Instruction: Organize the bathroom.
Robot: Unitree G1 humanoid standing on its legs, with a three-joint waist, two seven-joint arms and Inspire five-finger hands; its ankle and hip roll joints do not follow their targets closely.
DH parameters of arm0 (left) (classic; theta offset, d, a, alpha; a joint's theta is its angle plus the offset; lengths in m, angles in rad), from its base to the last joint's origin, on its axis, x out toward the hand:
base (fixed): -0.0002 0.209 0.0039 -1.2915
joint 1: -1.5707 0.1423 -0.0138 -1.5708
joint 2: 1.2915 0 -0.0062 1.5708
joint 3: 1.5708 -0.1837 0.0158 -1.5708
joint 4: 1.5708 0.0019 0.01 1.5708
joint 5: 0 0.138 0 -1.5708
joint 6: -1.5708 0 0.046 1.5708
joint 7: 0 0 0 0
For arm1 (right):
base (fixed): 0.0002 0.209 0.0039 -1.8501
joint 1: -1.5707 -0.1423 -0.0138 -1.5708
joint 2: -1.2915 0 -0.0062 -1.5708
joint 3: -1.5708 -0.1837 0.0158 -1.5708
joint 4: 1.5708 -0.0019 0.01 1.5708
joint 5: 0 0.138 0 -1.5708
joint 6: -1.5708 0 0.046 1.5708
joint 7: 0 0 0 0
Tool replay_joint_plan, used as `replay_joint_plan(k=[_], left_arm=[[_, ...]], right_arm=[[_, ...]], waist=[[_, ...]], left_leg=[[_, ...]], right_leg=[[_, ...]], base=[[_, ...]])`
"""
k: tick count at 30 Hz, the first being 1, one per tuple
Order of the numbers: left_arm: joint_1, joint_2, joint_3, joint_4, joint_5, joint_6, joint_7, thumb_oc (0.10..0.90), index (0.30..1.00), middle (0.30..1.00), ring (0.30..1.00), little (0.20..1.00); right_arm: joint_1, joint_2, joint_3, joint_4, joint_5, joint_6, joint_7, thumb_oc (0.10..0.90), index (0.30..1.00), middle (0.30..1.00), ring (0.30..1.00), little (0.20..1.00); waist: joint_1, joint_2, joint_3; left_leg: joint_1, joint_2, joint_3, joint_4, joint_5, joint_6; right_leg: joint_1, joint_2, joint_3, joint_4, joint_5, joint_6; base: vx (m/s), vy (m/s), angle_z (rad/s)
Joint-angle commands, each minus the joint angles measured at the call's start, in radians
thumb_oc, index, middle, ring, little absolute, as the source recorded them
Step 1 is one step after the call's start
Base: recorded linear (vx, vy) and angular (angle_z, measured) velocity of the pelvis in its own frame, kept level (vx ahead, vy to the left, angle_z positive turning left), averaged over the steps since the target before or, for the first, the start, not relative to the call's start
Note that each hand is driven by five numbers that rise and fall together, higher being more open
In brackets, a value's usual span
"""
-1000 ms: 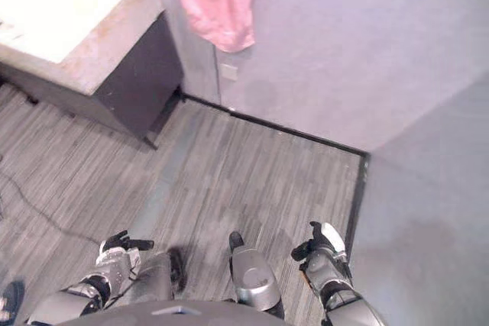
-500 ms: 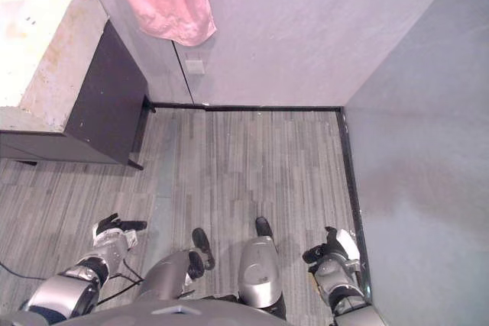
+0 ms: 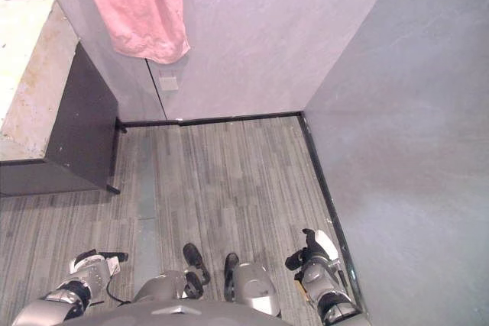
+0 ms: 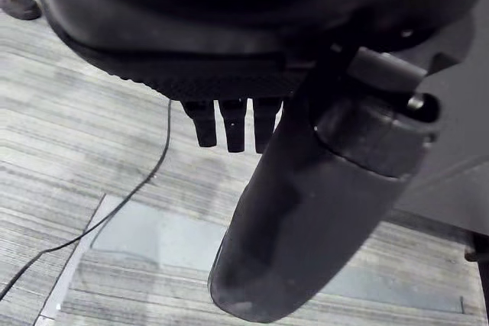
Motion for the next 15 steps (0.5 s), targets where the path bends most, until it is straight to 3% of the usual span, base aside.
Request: replay_joint_plan(k=[1,3,6,8,9,10,11,13,15], left_arm=[[-0.006,0.029,0.015,0.003,0.026,-0.035,0.018,0.8,0.9,0.9,0.9,0.9],[0.012,0.026,0.022,0.016,0.012,-0.056,0.005,0.8,0.9,0.9,0.9,0.9],[0.027,0.02,0.032,0.017,0.009,-0.065,-0.002,0.8,0.9,0.9,0.9,0.9],[0.029,0.02,0.033,0.016,0.011,-0.064,-0.003,0.8,0.9,0.9,0.9,0.9],[0.033,0.018,0.037,0.017,0.033,-0.062,-0.008,0.8,0.9,0.9,0.9,0.9],[0.033,0.016,0.028,0.018,0.036,-0.063,-0.006,0.8,0.9,0.9,0.9,0.9],[0.033,0.016,0.028,0.018,0.036,-0.063,-0.006,0.8,0.9,0.9,0.9,0.9],[0.017,0.008,-0.001,0.008,0.052,-0.055,-0.011,0.8,0.9,0.9,0.9,0.9],[0.005,0.006,-0.015,-0.003,0.051,-0.048,-0.012,0.8,0.9,0.9,0.9,0.9]], right_arm=[[-0.045,-0.072,0.022,0.009,-0.005,-0.015,-0.046,0.8,0.9,0.9,0.9,0.9],[-0.038,-0.071,0.016,0.012,-0.003,-0.014,-0.047,0.8,0.9,0.9,0.9,0.9],[-0.038,-0.073,0.027,0.014,0.021,-0.014,-0.055,0.8,0.9,0.9,0.9,0.9],[-0.039,-0.073,0.028,0.015,0.023,-0.015,-0.055,0.8,0.9,0.9,0.9,0.9],[-0.04,-0.074,0.03,0.018,0.055,-0.02,-0.062,0.8,0.9,0.9,0.9,0.9],[-0.037,-0.072,0.027,0.016,0.074,-0.022,-0.063,0.8,0.9,0.9,0.9,0.9],[-0.037,-0.072,0.027,0.016,0.074,-0.022,-0.063,0.8,0.9,0.9,0.9,0.9],[-0.035,-0.067,0.025,0.017,0.129,-0.012,-0.083,0.8,0.9,0.9,0.9,0.9],[-0.04,-0.069,0.021,0.017,0.146,-0.011,-0.09,0.8,0.9,0.9,0.9,0.9]], waist=[[-0.016,0.004,0.014],[-0.015,0.003,0.019],[0.002,-0.019,0.029],[0.003,-0.021,0.03],[0.002,-0.032,0.032],[-0.003,-0.038,0.025],[-0.003,-0.038,0.025],[-0.018,-0.026,0.007],[-0.021,-0.017,0.005]], left_leg=[[-0.01,0.03,-0.113,0.123,-0.138,-0.007],[-0.019,0.033,-0.125,0.16,-0.144,-0.012],[-0.069,0.051,-0.172,0.309,-0.176,-0.004],[-0.069,0.056,-0.175,0.32,-0.183,-0.003],[-0.046,0.104,-0.194,0.376,-0.177,-0.017],[-0.018,0.162,-0.228,0.39,-0.135,-0.034],[-0.018,0.162,-0.228,0.39,-0.135,-0.034],[0.062,0.223,-0.286,0.29,-0.088,-0.056],[0.078,0.232,-0.302,0.257,-0.075,-0.068]], right_leg=[[-0.019,-0.007,0.033,-0.02,0.014,0.031],[0.009,-0.003,0.039,-0.034,0.014,0.017],[-0.007,-0.022,0.046,-0.011,0.023,-0.009],[-0.008,-0.026,0.045,-0.009,0.023,-0.01],[-0.006,-0.04,0.042,-0.01,0.031,-0.021],[-0.004,-0.048,0.051,-0.008,0.035,-0.027],[-0.004,-0.048,0.051,-0.008,0.035,-0.027],[-0.019,-0.064,0.087,-0.002,0.038,-0.018],[-0.028,-0.074,0.096,-0.001,0.041,-0.011]], base=[[-0.07,-0.089,0.31],[-0.09,-0.089,0.24],[-0.17,-0.06,0.04],[-0.06,0.013,-0.19],[-0.08,0.068,0.09],[-0.08,0.068,0.09],[-0.03,0.123,0.16],[-0.04,0.339,0.2],[-0.07,0.325,0.2]])
